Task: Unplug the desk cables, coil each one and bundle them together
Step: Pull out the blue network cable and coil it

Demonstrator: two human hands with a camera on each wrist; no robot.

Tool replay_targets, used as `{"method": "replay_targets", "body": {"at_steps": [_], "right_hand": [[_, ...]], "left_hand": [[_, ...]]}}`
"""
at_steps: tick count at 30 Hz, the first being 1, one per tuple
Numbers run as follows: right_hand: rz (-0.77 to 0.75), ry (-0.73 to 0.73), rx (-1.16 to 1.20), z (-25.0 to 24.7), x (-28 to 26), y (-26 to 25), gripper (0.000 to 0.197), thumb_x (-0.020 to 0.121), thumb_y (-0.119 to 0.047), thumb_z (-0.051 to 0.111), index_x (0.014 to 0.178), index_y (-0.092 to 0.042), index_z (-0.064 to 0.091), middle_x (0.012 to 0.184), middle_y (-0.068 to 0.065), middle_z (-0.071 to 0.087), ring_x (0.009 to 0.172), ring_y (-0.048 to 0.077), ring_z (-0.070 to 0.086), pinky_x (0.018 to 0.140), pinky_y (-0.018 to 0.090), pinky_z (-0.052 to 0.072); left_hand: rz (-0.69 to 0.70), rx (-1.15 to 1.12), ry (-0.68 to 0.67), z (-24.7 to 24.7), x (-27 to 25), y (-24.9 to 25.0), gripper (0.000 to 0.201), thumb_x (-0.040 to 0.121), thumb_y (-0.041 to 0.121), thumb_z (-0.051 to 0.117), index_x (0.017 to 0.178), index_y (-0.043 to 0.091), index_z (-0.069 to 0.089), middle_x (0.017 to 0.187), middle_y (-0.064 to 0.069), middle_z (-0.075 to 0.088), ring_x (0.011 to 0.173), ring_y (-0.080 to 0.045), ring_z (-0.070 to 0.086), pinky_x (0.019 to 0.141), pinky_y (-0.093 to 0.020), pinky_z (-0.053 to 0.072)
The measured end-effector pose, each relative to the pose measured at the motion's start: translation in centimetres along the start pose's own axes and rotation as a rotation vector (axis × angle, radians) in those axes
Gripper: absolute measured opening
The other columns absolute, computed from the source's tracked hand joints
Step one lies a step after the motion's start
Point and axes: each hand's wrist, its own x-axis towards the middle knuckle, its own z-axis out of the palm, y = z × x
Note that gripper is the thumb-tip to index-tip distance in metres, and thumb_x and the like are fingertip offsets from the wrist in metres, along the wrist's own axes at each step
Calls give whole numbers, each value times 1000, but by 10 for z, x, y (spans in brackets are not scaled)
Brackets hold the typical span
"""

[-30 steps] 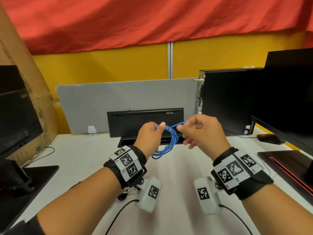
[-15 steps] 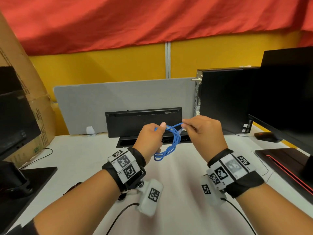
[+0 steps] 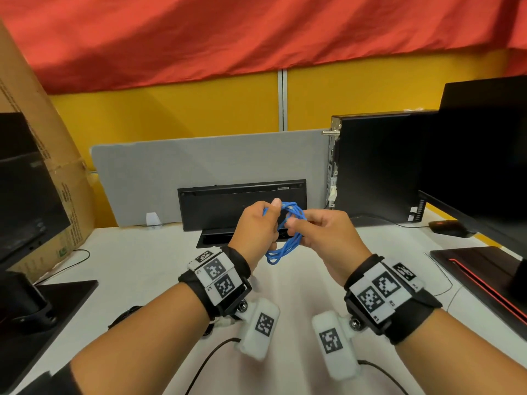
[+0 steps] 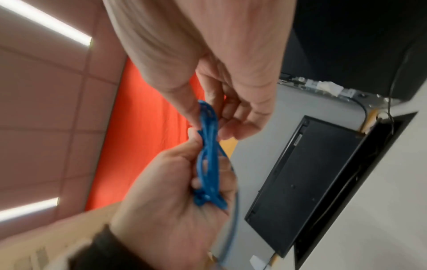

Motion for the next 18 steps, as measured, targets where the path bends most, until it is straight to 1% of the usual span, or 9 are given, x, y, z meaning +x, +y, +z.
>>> {"method": "replay_targets", "body": {"at_steps": [2,4,8,10,12,13,14,16,18], "right_hand": [[42,-15,44,-2,1,0,12,90,-4,62,90,3,71,78,11,67,72,18,63,68,26,55],[109,-84,128,-5,2,-4,14,92,-2,58,87,-1,71,77,8,64,71,16,60,65,24,51],[184,-263,221,-11,2,-8,23,96,-4,49,84,-11,67,71,-3,64,72,13,58,75,30,44],[204,-349,315,-14,3,-9,21,96,-2,46,92,-8,65,77,2,62,74,13,60,76,30,47],[202,-455,488,-17,3,-12,17,91,2,47,98,-1,62,85,8,62,78,16,64,76,31,52],[195,-503,561,-18,2,-12,15,87,3,49,97,1,61,86,9,63,81,19,65,77,31,54],[189,-520,576,-17,2,-12,12,83,5,51,90,0,60,85,10,63,82,22,66,78,32,55],[140,-417,350,-15,5,-9,14,80,5,60,71,-4,54,76,12,63,79,27,65,78,36,56],[-21,-206,-116,-12,8,-3,28,81,-10,74,68,2,52,73,17,62,69,29,60,75,36,55]], "left_hand": [[20,37,-21,-1,2,-2,33,102,37,41,87,10,54,59,1,40,47,-10,37,48,-25,39],[76,88,-38,-2,3,-3,30,102,34,41,89,11,56,59,1,43,48,-9,39,47,-23,40],[151,135,-81,-5,6,-4,26,102,32,42,87,16,57,57,5,46,44,-4,42,45,-20,41],[166,141,-108,-5,6,-2,26,102,32,42,84,18,56,62,2,50,51,-8,47,48,-21,44],[162,115,-128,-4,5,-1,28,102,32,43,83,17,56,68,-4,54,62,-17,53,57,-28,50],[150,88,-142,-4,5,0,28,102,33,43,83,16,57,69,-4,55,63,-18,54,59,-32,51],[139,70,-154,-3,5,0,29,102,33,43,83,16,57,66,-2,55,61,-15,54,57,-29,49],[125,61,-155,-1,4,-1,29,101,33,44,84,14,58,58,7,52,48,-5,48,49,-21,43],[97,40,-131,1,4,-4,29,101,33,46,84,12,56,51,12,48,41,-1,41,44,-19,38]]}}
